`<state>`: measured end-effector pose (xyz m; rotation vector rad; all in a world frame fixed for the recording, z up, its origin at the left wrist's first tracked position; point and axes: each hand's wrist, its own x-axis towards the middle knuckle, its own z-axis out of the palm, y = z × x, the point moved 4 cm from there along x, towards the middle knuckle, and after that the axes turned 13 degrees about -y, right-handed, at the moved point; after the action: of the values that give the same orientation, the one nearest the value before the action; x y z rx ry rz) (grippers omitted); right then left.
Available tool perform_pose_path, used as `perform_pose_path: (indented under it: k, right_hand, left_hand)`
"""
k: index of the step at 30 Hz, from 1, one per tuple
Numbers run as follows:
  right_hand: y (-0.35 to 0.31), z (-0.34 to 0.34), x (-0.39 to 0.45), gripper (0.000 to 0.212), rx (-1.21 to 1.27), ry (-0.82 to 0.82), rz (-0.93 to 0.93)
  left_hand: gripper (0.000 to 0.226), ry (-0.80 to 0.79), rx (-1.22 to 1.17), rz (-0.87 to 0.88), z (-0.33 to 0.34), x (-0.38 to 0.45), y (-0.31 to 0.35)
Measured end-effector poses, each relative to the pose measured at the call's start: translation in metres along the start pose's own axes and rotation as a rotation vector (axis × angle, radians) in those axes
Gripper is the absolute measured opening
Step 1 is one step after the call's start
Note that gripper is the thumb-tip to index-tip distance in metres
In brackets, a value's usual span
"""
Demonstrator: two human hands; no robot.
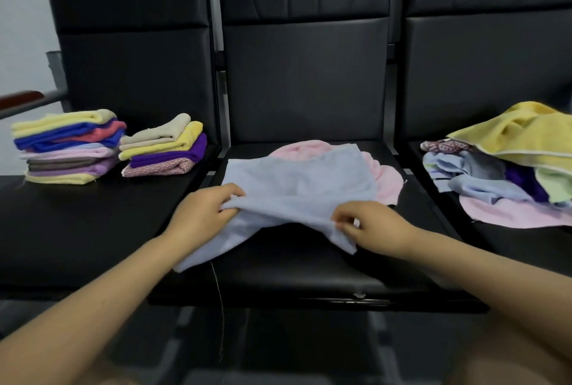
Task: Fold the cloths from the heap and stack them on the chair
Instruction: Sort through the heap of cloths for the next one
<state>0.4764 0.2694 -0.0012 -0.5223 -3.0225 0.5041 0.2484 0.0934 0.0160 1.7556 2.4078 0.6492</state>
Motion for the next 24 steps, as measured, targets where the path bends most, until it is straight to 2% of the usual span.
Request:
perform_pose_path:
  k: [2, 6, 9, 11, 15, 16, 17, 19, 21, 23, 24]
  right_hand:
    - [0.011, -0.014, 0.001, 0.012, 0.162, 0.152, 0.038]
    - [0.015, -0.023, 0.001, 0.017, 0.473, 0.328, 0.153]
    - [0.013, -0.029, -0.002, 0.019, 0.515, 0.383, 0.195]
    - [0.009, -0.034, -0.007, 0.019, 0.449, 0.371, 0.144]
    - [0.010, -0.035, -0.016, 0.039, 0.303, 0.155, 0.074]
    - [0.012, -0.034, -0.018, 0.041, 0.287, 0.124, 0.071]
    - [0.015, -0.035, -0.021, 0.040, 0.274, 0.117, 0.070]
    - [0.023, -0.040, -0.027, 0.038, 0.284, 0.163, 0.073]
    - [0.025, -0.047, -0.036, 0.051, 0.388, 0.228, 0.068]
    - [0.024, -0.055, -0.044, 0.064, 0.518, 0.268, 0.063]
    - [0.025, -0.055, -0.046, 0.064, 0.578, 0.279, 0.061]
  left_hand:
    - [0.006, -0.039, -0.034, -0.022, -0.001, 0.000, -0.013]
    - [0.018, -0.087, -0.086, 0.022, 0.002, 0.000, -0.015]
    - [0.022, -0.100, -0.010, 0.025, 0.000, -0.001, -0.016]
    - [0.022, -0.146, 0.017, -0.012, -0.002, -0.005, -0.022]
    - [0.064, -0.174, -0.107, 0.006, -0.014, -0.012, -0.028]
    - [0.068, -0.170, -0.105, 0.018, -0.018, -0.015, -0.029]
    - [0.063, -0.170, -0.098, 0.041, -0.019, -0.018, -0.029]
    - [0.035, -0.143, -0.112, 0.067, -0.022, -0.025, -0.028]
    - [0.008, -0.091, -0.227, 0.038, -0.025, -0.031, -0.025]
    - [0.017, 0.001, -0.389, 0.005, -0.028, -0.034, -0.017]
    - [0.022, 0.049, -0.459, -0.016, -0.029, -0.034, -0.013]
